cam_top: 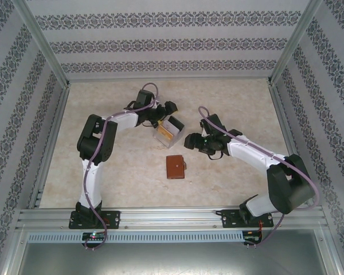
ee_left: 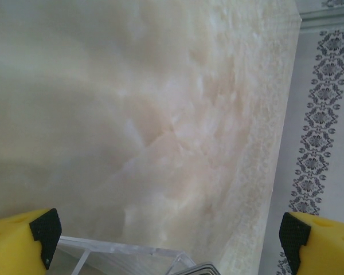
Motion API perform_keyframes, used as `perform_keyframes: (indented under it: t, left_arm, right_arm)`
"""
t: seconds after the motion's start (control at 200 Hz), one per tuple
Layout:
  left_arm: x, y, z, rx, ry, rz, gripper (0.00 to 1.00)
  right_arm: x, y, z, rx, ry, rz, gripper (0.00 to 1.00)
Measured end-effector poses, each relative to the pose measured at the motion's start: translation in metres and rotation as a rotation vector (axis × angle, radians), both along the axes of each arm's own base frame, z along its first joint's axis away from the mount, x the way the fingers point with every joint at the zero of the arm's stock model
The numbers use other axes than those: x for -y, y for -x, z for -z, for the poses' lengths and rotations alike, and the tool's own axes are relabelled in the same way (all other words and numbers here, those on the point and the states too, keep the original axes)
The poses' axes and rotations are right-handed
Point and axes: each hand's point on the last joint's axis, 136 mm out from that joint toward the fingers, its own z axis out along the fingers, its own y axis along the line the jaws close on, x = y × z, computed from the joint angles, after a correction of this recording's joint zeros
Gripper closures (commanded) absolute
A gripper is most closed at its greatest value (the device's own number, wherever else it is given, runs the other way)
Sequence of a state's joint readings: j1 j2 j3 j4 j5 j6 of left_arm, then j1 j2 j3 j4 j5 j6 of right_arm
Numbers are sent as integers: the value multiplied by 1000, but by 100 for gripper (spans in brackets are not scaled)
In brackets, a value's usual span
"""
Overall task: Put the credit cards into the card holder
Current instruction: Move the storage box to the center of the table, then pick up the credit card from the storage box.
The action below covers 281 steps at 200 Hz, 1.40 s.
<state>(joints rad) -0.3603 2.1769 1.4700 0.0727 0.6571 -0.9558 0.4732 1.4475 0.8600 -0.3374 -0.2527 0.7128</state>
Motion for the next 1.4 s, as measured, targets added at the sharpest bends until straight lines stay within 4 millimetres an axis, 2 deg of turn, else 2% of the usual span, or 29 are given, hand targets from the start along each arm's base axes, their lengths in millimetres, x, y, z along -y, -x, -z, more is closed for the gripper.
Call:
perform_keyframes:
  t: [0.115,0.22,0.41,0.585,0.759,0.834,0.934,1.029,1.079,1.159,1.254,1.309,1.404]
  left_arm:
    - [28,11,-6,6,12,33,1]
    - [55,18,-20,26,35,72,1]
    - [91,21,-39,65,82,132,0]
    - [109,19,-38,65,101,168,0]
    - [107,14,-43,79,40,169,1]
    - [99,9,-51,109,-18,144,1]
    - [77,9,-71,155,-116,84,1]
    - [42,17,-98,207,-206,-9,1]
    - [18,27,-114,237,-247,-71,1]
    - [-21,47,-128,273,-304,-171,1]
    - [-61,76,-121,271,-364,-266,1]
    - [-79,94,-106,248,-396,-306,1]
    - [-100,120,-76,195,-429,-339,1]
  right_arm:
    - [6,-1,1,-3,-17,30,32]
    - [14,-1,-4,15,-35,62,33]
    - [36,2,-14,48,-57,134,35]
    - [43,3,-17,64,-56,149,39]
    - [43,6,-24,91,-43,115,43]
    - [42,5,-28,99,-20,79,44]
    - [32,-3,-39,129,24,-1,47]
    - [14,-13,-49,163,70,-99,49]
    - [4,-18,-51,177,101,-147,49]
    - [-10,-26,-47,187,164,-213,54]
    - [-24,-33,-35,178,241,-290,58]
    - [-31,-38,-28,169,284,-325,58]
    - [-39,-43,-15,154,369,-381,58]
